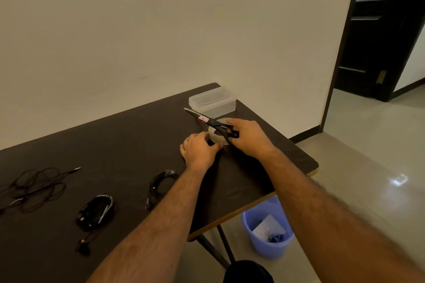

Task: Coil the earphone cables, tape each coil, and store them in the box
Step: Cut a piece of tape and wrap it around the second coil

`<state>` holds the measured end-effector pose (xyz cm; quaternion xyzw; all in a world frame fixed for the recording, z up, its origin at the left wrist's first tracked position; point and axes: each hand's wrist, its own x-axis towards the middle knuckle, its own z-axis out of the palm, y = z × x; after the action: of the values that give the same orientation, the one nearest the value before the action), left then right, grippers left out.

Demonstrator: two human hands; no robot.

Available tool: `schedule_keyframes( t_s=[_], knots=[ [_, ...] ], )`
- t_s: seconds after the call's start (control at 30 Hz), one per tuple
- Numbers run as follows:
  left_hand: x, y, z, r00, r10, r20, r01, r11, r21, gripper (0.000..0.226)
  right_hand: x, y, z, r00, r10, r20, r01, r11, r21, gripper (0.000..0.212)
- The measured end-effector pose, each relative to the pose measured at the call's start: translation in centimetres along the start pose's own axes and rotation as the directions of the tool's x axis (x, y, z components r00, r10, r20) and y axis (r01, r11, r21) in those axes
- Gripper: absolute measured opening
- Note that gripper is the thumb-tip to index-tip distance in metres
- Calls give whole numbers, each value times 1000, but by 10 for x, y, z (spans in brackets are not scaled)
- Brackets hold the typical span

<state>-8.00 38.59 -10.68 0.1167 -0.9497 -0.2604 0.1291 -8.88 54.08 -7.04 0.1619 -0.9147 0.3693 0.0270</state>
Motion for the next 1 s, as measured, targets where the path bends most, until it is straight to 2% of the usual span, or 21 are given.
schedule_keyframes(
  t_s=[0.2, 0.33, 0.47, 0.63, 0.73, 0.83, 1.0],
  knots=[
    [-1, -4, 8, 998, 20, -61, -20, 1000, -2, 31, 6, 1, 7, 1000, -7, -31, 3, 993, -118, 38],
    [-4, -6, 11, 997, 44, -64, -44, 999, 10, 22, 4, -2, 10, 998, -1, -68, -8, 992, -129, 40],
    [-5, -5, 7, 996, 37, -76, -40, 999, -33, 24, 3, -4, 12, 998, 6, -67, -14, 992, -124, 38],
    [-5, 1, 1, 999, 29, 16, -28, 999, -23, 30, -3, -5, 11, 997, -8, -73, 3, 998, -69, 33],
    [-5, 1, -1, 1000, 6, 17, -5, 997, -74, 31, -7, -4, 12, 997, -8, -80, 5, 1000, -26, 39],
    [-6, -1, -3, 999, 6, 43, 0, 991, -131, 44, -12, -2, 10, 995, -3, -104, 8, 999, 50, 43],
    [-17, 1, -9, 999, 32, -10, -33, 962, -271, 54, -15, 3, 12, 990, 42, -131, -19, 985, 171, 45]
  ],
)
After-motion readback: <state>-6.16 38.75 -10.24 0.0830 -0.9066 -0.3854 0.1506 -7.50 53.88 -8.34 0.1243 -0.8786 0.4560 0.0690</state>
